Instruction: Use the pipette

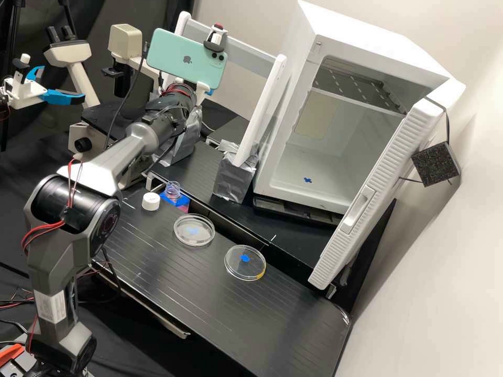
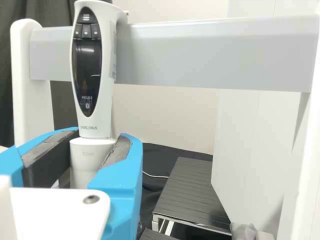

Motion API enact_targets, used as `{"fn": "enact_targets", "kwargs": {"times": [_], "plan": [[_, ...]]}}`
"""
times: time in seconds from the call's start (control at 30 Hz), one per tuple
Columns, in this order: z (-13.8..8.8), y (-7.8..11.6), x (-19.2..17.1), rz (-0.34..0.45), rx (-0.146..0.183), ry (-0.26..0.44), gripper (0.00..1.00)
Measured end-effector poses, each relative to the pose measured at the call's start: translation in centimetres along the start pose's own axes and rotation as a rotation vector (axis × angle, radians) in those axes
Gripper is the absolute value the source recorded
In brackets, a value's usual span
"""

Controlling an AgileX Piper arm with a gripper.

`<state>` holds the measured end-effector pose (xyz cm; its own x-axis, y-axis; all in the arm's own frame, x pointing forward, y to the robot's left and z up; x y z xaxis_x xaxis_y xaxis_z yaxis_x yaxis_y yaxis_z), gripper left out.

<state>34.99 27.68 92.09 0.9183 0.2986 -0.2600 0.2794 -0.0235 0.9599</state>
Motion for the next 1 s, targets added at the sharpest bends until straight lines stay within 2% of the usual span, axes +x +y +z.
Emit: {"fn": "enact_targets", "kwargs": {"times": [0.23, 0.37, 0.63, 0.67, 0.77, 1.0], "plan": [[0.8, 0.5, -0.1, 0.011, 0.001, -0.021, 0.00], [1.1, 0.6, -0.1, 0.020, 0.030, -0.024, 0.00], [1.2, 0.7, -0.1, 0.032, 0.024, -0.027, 0.00], [1.2, 0.7, -0.1, 0.032, 0.024, -0.027, 1.00], [1.2, 0.7, -0.1, 0.032, 0.023, -0.027, 1.00], [1.3, 0.8, -0.1, 0.046, -0.016, -0.049, 1.00]]}}
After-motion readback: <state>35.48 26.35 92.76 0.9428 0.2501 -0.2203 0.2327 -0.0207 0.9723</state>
